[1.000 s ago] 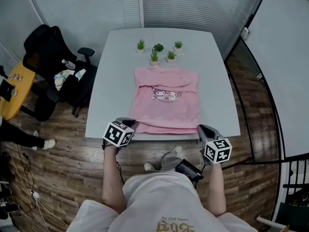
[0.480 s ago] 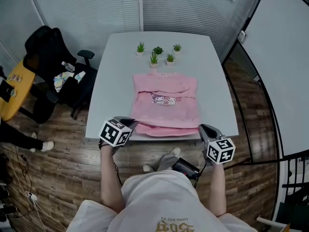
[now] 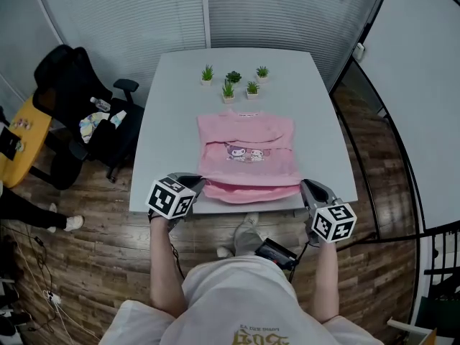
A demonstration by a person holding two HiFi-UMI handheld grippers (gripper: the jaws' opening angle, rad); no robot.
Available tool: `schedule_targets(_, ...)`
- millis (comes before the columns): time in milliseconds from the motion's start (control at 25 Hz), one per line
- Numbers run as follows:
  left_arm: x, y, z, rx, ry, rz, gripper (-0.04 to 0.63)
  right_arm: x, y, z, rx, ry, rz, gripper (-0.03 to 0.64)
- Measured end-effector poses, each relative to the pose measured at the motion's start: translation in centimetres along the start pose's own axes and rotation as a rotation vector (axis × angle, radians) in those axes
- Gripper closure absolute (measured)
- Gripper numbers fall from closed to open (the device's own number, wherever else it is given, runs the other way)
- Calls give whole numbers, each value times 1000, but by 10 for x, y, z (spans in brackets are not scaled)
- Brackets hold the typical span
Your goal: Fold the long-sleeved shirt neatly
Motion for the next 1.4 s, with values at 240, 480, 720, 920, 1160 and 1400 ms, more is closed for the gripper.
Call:
schedule_targets(240,-15,-13,-22,11,-4,-13,577,-25,-7,10,-5,10,-2,592)
schedule_targets(480,-25,-34,-46,6,-8,-14,577,-52,-20,22,-16,14,-5,592)
schedule_targets(720,-40,-59,-73,3,-2,-16,577,-85,-41,39,-19,22,0,592)
schedule_targets(920,-48,-78,-90,-5,-8,-12,577,-106,-57,50,-18,24,7,592)
schedule_targets(1160,-58,-100,-114,2,-24,7,577,-133,-72,63,-18,20,9,592)
schedule_targets(1400,-74,-124,-135,-7,-43,3,577,-160,-88,83,-41,11,29,592)
Point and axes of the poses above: the fingertips, and each gripper's own axes: x backward along the fingers, z to its right, y out of its underside, the point moved 8 cm from there along x, backward along the fingers
